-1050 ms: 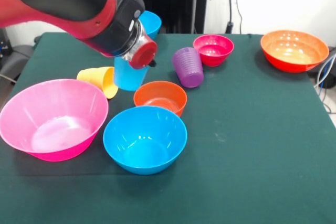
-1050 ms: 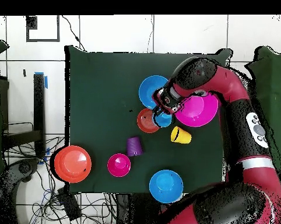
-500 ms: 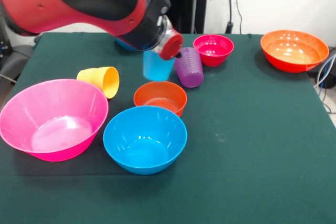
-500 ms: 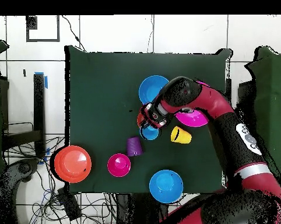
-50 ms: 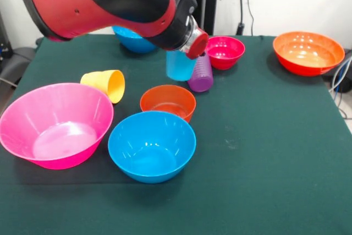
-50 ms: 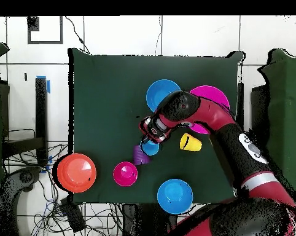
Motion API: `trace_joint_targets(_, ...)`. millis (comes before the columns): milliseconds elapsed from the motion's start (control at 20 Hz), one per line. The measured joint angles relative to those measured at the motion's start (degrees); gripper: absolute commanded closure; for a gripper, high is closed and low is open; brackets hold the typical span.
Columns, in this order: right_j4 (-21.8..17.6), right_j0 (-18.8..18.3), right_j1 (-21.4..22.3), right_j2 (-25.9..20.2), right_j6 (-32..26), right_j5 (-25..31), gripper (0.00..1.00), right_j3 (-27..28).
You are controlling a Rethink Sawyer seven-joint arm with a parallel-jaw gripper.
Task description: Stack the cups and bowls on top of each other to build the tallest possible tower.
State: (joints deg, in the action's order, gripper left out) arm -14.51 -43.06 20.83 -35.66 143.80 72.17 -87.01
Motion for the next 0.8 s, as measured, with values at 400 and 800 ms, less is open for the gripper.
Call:
trace_joint_targets(400,-2.5,1.0,-4.3,0.0,0.0,-0.1,1.00,5.1)
trace_joint_targets(800,-3.7,1.0,-6.7,0.0,0.0,-0.4,1.00,7.6)
